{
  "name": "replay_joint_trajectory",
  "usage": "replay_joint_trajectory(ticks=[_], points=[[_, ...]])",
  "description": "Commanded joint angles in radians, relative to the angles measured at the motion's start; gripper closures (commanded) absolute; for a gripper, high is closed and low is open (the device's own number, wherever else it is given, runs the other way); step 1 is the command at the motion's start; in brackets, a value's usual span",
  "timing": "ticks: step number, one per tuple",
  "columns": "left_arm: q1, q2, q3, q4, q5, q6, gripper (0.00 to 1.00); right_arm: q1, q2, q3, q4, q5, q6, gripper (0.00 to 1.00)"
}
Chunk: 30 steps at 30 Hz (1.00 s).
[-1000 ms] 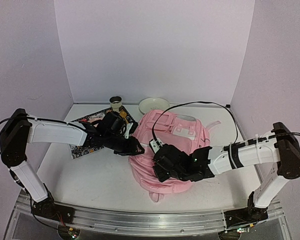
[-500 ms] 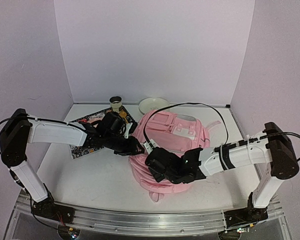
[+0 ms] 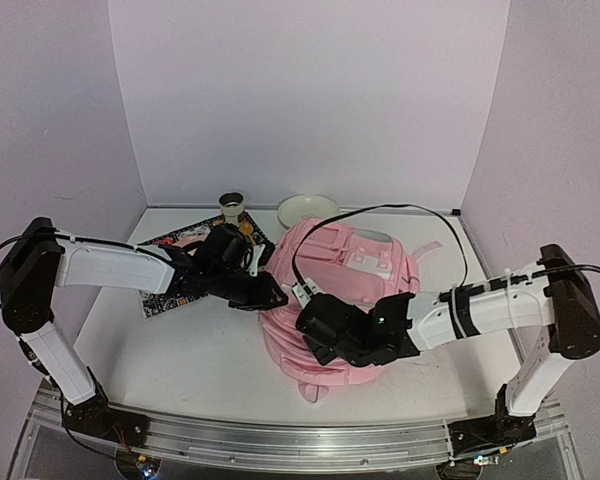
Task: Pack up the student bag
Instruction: Zip the upper front pocket of the student bag, then hold the upper front pocket of the student bag, then zip the upper front pocket of the student bag.
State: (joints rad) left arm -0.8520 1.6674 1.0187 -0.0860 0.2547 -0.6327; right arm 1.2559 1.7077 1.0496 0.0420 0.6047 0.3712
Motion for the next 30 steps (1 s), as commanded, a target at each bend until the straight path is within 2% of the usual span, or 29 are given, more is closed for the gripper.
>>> replay_joint_trajectory(ticks=[1,10,20,22,25,28,30], points=[[0.001,0.039,0.043,-0.014,-0.108,0.051,0.83,-0.014,-0.112,-0.036,-0.126,-0.004,0.053,1.0],[0.066,0.144,0.133,-0.056,-0.2,0.144,0.93,-0.015,-0.186,-0.07,-0.239,-0.067,0.121,1.0],[0.161,0.317,0.398,-0.111,-0.316,0.295,0.94,-0.013,-0.165,0.011,-0.215,-0.184,0.083,1.0],[0.176,0.327,0.446,-0.129,-0.318,0.301,0.92,-0.013,-0.141,0.046,-0.174,-0.207,0.063,1.0],[0.177,0.291,0.462,-0.136,-0.296,0.291,0.8,-0.013,-0.088,0.097,-0.127,-0.212,0.047,1.0],[0.177,0.218,0.419,-0.136,-0.284,0.262,0.71,-0.016,-0.028,0.146,-0.103,-0.193,0.045,1.0],[0.177,0.155,0.369,-0.137,-0.296,0.22,0.59,-0.019,0.002,0.169,-0.083,-0.189,0.052,1.0]])
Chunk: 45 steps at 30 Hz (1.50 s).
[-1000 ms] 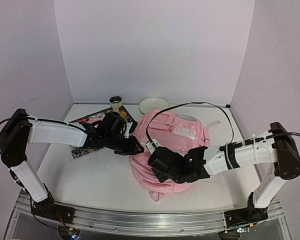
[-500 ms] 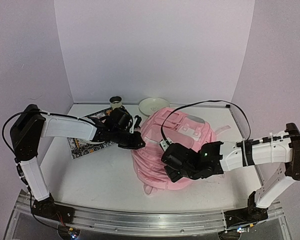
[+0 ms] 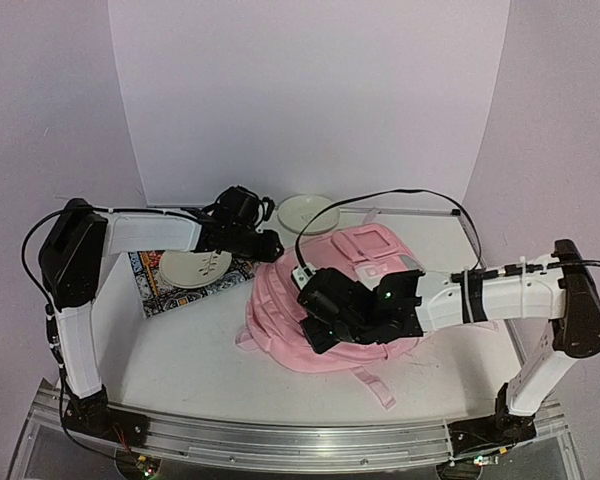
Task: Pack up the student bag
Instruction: Zip the upper front pocket of the student bag, then hold the upper front pocket of the student bag.
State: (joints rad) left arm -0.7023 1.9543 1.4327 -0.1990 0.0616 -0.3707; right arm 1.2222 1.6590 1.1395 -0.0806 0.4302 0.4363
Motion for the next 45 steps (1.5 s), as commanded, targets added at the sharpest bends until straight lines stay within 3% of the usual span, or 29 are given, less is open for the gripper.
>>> replay_joint_trajectory(ticks=[1,3,7,14,25,30,36,41,45], points=[[0.027,-0.162,-0.07,-0.024,-0.112,-0.068,0.55,0.012,0.063,0.086,0.053,-0.016,-0.009,1.0],[0.027,-0.238,-0.14,-0.024,-0.11,-0.138,0.46,0.008,0.079,0.093,0.072,-0.023,-0.002,1.0],[0.026,-0.324,-0.264,-0.014,-0.016,-0.244,0.39,0.007,0.1,0.093,0.131,-0.034,0.005,1.0],[-0.01,-0.37,-0.431,0.157,0.229,-0.386,0.38,0.007,0.123,0.082,0.181,-0.046,0.007,1.0],[-0.085,-0.372,-0.477,0.301,0.245,-0.481,0.39,0.007,0.124,0.069,0.196,-0.046,0.01,1.0],[-0.113,-0.322,-0.463,0.321,0.264,-0.491,0.47,0.007,0.118,0.067,0.196,-0.036,0.007,1.0],[-0.126,-0.3,-0.46,0.331,0.266,-0.479,0.77,0.005,0.069,0.014,0.196,-0.006,0.007,1.0],[-0.118,-0.311,-0.466,0.326,0.222,-0.452,0.95,-0.01,-0.007,-0.068,0.175,0.006,0.02,1.0],[-0.101,-0.305,-0.466,0.308,0.211,-0.434,1.0,-0.027,-0.081,-0.135,0.13,0.025,0.031,1.0]])
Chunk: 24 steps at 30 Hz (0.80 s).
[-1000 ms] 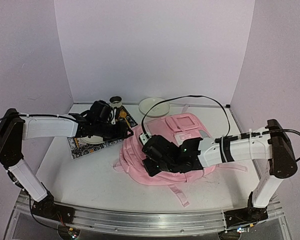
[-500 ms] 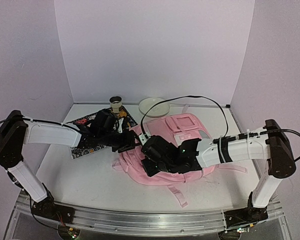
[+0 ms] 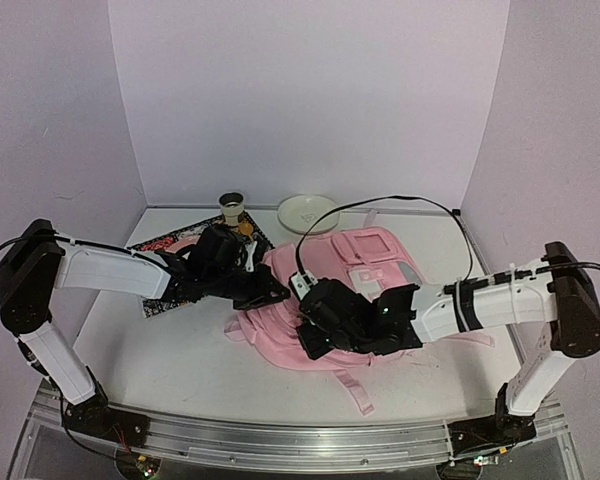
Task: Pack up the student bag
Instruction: Hold the upper front pocket of the student bag, then zip the upper front pocket of the student bag.
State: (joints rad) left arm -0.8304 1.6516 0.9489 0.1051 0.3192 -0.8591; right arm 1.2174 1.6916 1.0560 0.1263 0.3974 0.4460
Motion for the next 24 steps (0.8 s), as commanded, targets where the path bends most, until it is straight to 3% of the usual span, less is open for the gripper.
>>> replay_joint_trajectory(ticks=[1,14,17,20,24], points=[[0.03,-0.001,0.019,0.0,-0.047,0.059,1.0,-0.03,-0.131,-0.068,-0.087,0.063,0.024,1.0],[-0.033,0.032,0.018,-0.013,0.03,0.065,0.99,-0.102,-0.264,-0.186,-0.119,0.07,0.024,0.97],[-0.033,-0.008,0.009,-0.015,-0.007,0.078,0.85,-0.102,-0.272,-0.189,-0.12,0.07,0.023,0.9],[-0.018,-0.063,0.006,-0.024,-0.043,0.106,0.7,-0.102,-0.292,-0.195,-0.12,0.079,0.02,0.73],[0.057,-0.123,0.001,-0.068,-0.053,0.138,0.56,-0.123,-0.344,-0.22,-0.12,0.088,0.022,0.58]])
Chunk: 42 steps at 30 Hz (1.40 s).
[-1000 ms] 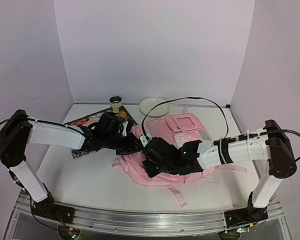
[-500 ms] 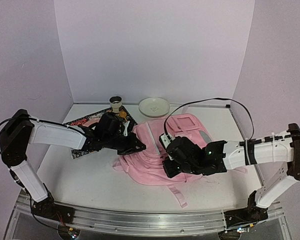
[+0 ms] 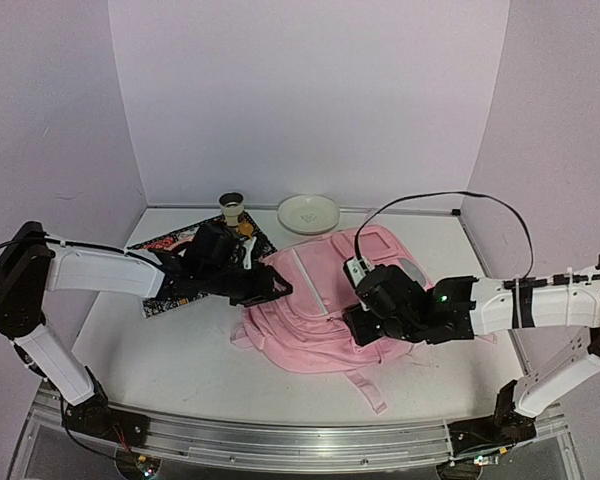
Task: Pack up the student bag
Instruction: Zip the upper front pocket of the student bag, then reset both arms
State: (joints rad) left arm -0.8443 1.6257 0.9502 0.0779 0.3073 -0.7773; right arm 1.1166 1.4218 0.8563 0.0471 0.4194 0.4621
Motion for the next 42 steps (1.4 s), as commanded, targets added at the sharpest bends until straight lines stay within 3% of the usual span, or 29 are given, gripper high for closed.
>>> replay_joint_trajectory(ticks=[1,6,12,17,22,28,35,42], points=[[0.096,-0.119,-0.005,-0.059,-0.045,0.066,0.52,-0.033,-0.09,-0.028,-0.041,0.065,0.007,0.54],[0.199,-0.248,-0.015,-0.187,-0.17,0.141,0.34,-0.125,-0.203,-0.082,-0.043,0.071,0.006,0.37],[0.378,-0.44,-0.062,-0.282,-0.244,0.191,0.19,-0.243,-0.402,-0.145,-0.081,0.147,0.026,0.16],[0.422,-0.67,-0.101,-0.379,-0.471,0.256,0.01,-0.279,-0.606,-0.169,-0.186,0.314,0.071,0.02],[0.422,-0.958,-0.182,-0.384,-0.655,0.301,0.0,-0.28,-0.789,-0.187,-0.271,0.429,0.086,0.02],[0.422,-1.183,-0.228,-0.39,-0.698,0.313,0.0,-0.28,-0.97,-0.217,-0.316,0.487,0.102,0.02],[0.421,-1.281,-0.195,-0.445,-0.703,0.405,0.01,-0.28,-1.054,-0.249,-0.336,0.5,0.085,0.02],[0.422,-1.342,-0.257,-0.447,-0.743,0.387,0.0,-0.28,-1.114,-0.272,-0.346,0.504,0.089,0.02]])
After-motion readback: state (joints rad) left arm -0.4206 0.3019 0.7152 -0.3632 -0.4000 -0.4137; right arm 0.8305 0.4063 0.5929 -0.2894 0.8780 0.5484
